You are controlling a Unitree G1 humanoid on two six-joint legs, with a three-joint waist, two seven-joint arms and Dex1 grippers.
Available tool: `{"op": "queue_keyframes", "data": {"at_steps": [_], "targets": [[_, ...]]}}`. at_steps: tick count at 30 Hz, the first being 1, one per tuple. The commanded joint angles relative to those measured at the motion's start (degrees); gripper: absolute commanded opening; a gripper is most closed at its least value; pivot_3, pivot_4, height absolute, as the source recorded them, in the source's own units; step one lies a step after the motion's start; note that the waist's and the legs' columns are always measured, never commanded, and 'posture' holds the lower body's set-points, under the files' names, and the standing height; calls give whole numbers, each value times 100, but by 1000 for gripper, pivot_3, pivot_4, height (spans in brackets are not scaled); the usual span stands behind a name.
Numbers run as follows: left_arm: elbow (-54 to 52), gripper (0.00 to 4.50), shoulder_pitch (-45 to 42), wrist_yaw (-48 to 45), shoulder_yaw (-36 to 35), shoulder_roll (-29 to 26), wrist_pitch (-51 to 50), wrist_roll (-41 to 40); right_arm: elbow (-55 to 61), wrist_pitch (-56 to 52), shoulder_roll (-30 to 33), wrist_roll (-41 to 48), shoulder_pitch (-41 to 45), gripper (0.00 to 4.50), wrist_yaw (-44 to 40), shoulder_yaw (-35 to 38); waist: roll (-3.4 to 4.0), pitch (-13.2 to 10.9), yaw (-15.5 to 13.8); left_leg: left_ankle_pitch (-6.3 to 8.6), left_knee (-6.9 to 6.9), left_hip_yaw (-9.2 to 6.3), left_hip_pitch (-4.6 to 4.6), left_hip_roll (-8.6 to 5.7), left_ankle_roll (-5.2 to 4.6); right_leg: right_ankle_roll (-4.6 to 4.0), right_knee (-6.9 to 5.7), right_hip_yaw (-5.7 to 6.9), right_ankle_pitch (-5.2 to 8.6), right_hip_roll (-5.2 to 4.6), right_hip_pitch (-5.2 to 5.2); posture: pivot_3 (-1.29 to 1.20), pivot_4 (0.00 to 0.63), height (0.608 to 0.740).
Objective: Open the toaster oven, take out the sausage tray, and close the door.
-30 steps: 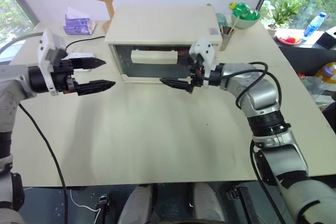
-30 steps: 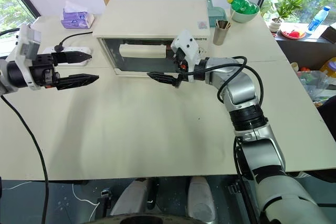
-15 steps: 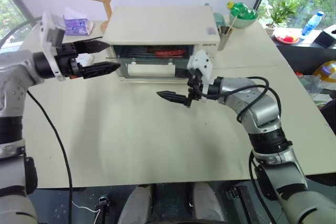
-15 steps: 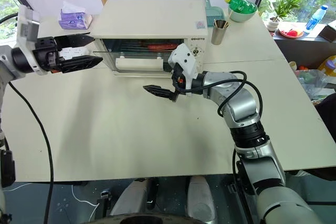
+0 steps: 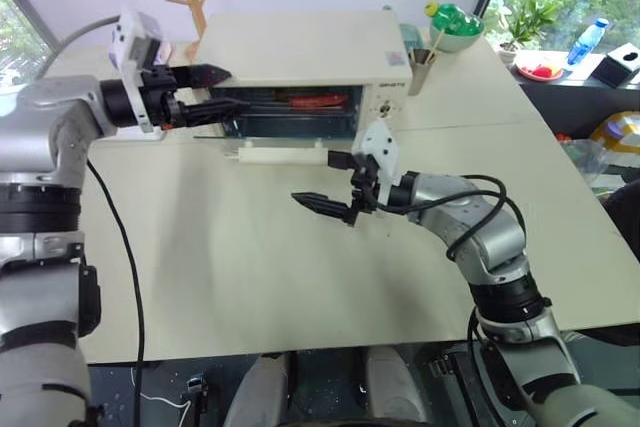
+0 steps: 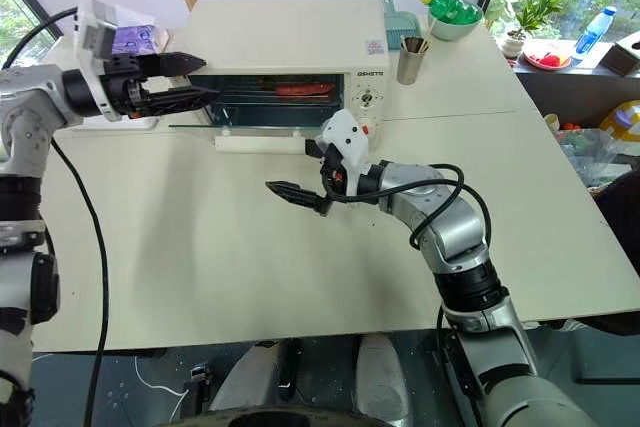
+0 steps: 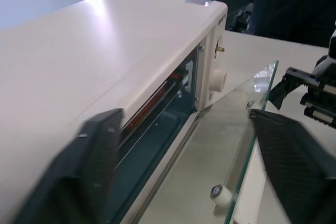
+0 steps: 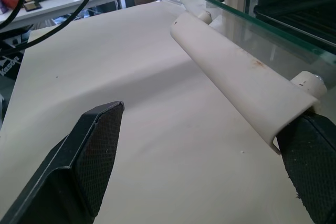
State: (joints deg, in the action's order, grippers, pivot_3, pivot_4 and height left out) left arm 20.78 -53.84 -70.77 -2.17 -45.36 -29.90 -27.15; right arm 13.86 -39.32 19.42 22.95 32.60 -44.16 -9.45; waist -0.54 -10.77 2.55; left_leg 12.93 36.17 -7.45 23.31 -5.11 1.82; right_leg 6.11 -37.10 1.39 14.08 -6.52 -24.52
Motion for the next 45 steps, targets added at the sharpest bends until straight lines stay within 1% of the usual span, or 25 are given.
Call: {"op": "queue_keyframes", "data": {"at_steps": [1,3,4,5,14,24,30,35,41,45], "targets": [[192,1999,-193,-255,147,-34,429,310,335,29,-86,194,8,4500,33,35,0,0,1,0,0,1,0,0,0,0,0,0,0,0,0,0,150,740],[335,916,-198,-372,284,-20,691,520,338,36,-79,198,-10,4500,58,34,0,0,-1,0,0,1,0,0,0,0,0,0,0,0,0,0,150,740],[429,292,-210,-423,345,0,809,614,337,38,-76,201,-20,4500,70,35,0,0,-4,0,1,1,0,0,0,0,0,0,0,0,0,0,150,740],[506,52,-229,-467,377,20,874,666,348,33,-73,207,-35,4500,84,36,0,0,-5,0,1,1,0,0,0,0,0,0,0,0,0,0,150,740],[1138,52,-447,-673,569,231,1518,1186,402,42,-44,174,-111,4500,214,44,-2,1,-7,0,2,1,1,-2,-1,0,-1,0,0,-1,0,0,150,740],[1288,52,-512,-761,488,360,1564,1298,-24,87,212,-316,-40,4500,407,-99,-8,4,-14,0,11,1,0,-4,-2,1,-7,1,0,-2,4,0,150,740],[1301,52,-469,-751,469,392,1560,1289,18,-7,445,-348,-120,4500,307,-67,-8,5,-19,0,11,0,1,-4,-2,1,-8,1,0,-3,4,0,150,740],[1147,52,-290,-743,429,386,1430,1225,734,-317,1011,77,-524,4500,-4,321,-9,5,-40,0,12,0,2,-5,-3,2,-5,3,0,-4,6,0,150,740],[581,52,264,-662,295,395,1007,1035,1745,-1053,1810,1099,-1160,4500,-249,1405,-10,6,-51,1,12,-1,1,-4,-5,2,-5,3,0,-5,9,0,150,740],[146,52,597,-519,206,440,690,886,2072,-1379,2267,1731,-1464,4500,-388,2061,-13,5,-74,1,17,-2,1,-3,-5,2,-5,4,0,-5,13,0,150,740]]}}
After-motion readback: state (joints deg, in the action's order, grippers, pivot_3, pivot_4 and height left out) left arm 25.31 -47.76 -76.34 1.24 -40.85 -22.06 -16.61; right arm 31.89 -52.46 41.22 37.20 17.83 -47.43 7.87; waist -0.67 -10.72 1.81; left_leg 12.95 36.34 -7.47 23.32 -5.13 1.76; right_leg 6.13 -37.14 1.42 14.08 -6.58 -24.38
